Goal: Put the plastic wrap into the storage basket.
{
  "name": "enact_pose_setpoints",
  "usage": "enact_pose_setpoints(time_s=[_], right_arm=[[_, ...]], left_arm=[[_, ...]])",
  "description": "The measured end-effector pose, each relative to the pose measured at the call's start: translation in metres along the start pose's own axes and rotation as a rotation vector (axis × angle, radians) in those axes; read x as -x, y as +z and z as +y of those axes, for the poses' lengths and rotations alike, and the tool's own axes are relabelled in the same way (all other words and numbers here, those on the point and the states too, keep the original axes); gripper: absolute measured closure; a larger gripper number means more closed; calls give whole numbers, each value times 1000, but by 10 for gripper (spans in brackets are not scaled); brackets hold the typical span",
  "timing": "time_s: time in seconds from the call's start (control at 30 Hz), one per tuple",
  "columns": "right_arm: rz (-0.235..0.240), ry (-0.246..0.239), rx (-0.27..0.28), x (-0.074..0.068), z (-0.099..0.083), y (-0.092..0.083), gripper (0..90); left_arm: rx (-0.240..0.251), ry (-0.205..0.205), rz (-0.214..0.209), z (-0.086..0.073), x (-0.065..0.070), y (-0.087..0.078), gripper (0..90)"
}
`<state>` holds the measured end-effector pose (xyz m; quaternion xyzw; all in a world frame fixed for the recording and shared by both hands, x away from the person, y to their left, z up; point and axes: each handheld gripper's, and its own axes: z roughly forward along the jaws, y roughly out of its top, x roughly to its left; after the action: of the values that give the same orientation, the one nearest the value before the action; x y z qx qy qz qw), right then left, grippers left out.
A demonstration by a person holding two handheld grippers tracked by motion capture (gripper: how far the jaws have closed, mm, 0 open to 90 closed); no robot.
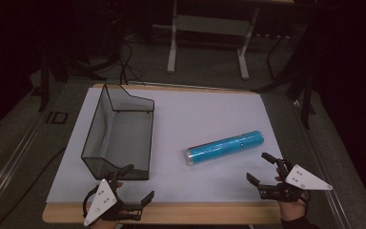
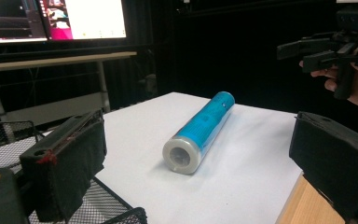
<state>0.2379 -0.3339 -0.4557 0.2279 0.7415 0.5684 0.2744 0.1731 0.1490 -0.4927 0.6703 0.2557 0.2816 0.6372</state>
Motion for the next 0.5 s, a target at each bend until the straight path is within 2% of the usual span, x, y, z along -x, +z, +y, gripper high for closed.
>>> enact_pose_setpoints(time_s=[0.17,0.23,0.3,0.37,0.4,0.47,0.5], right_arm=[[6,-19,0,0,5,-1,152],[46,-7,8,2,7,-1,152],[66,-17,-12,4,8,1,152],[133,-17,-27,6,8,3,151],[141,-10,-40,7,8,4,145],[174,48,-67,11,7,7,133],[182,53,-80,12,7,8,132]], left_arm=[[3,-2,-6,-1,-1,0,43],[1,-3,-9,-1,-1,1,43],[-1,-3,-12,-1,-1,1,43],[-3,0,-19,-1,-1,1,43],[-4,3,-23,-1,-1,1,43],[-4,2,-34,-1,0,1,42],[-4,3,-38,-1,0,1,42]])
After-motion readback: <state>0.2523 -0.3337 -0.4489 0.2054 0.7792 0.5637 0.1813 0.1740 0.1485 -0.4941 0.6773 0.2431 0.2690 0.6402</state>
